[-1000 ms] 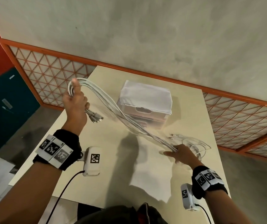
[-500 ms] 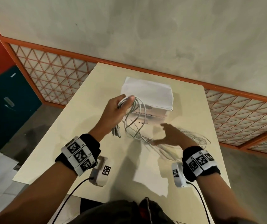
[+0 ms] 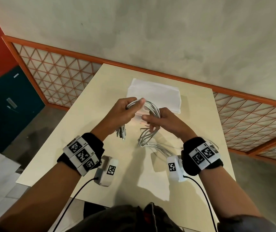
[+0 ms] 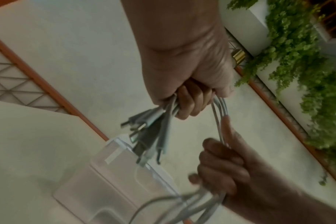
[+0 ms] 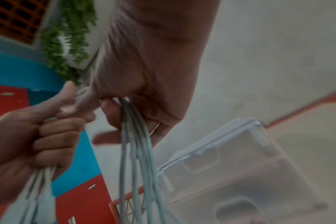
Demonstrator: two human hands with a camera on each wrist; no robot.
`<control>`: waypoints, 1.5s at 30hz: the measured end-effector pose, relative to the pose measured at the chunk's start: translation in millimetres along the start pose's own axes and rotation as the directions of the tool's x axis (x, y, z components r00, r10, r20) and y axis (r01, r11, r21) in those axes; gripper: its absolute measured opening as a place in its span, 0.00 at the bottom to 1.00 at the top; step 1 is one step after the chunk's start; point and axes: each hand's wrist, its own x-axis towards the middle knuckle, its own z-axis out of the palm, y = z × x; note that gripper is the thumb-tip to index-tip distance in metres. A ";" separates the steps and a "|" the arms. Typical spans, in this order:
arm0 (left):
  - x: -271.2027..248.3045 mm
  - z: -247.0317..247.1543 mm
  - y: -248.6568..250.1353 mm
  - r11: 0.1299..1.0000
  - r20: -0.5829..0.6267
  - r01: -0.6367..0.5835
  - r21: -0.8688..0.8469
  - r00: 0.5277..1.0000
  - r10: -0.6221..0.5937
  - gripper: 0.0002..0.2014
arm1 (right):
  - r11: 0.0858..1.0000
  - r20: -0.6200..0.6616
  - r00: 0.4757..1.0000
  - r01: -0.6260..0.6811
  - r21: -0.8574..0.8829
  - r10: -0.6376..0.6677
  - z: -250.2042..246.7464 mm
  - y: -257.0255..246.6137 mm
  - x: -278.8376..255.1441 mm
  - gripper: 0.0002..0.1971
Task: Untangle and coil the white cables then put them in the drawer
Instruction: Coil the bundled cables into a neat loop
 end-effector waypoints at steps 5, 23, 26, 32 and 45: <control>2.4 1.6 5.7 0.993 0.002 0.009 -0.120 1.000 -0.009 0.22 | 0.980 0.047 0.998 0.018 0.197 -0.028 6.5 6.7 -2.4 0.29; 9.8 47.2 -7.4 0.976 -0.064 0.042 -0.212 0.996 -0.057 0.20 | 0.801 -0.348 0.894 -0.019 0.599 0.281 3.8 -17.3 7.6 0.20; 10.9 49.8 -12.1 0.987 -0.083 0.023 -0.156 0.996 -0.036 0.19 | 0.837 -0.342 0.892 -0.069 0.543 0.296 10.0 -20.1 4.8 0.16; 5.7 50.1 -13.9 0.996 -0.015 0.021 -0.084 1.000 -0.022 0.11 | 0.868 -0.317 0.895 -0.135 0.479 0.314 21.5 -24.0 3.8 0.10; -6.3 50.5 -11.1 0.995 -0.068 0.079 -0.066 0.994 -0.084 0.14 | 0.840 -0.339 0.817 -0.289 0.459 0.466 25.9 -27.3 9.6 0.13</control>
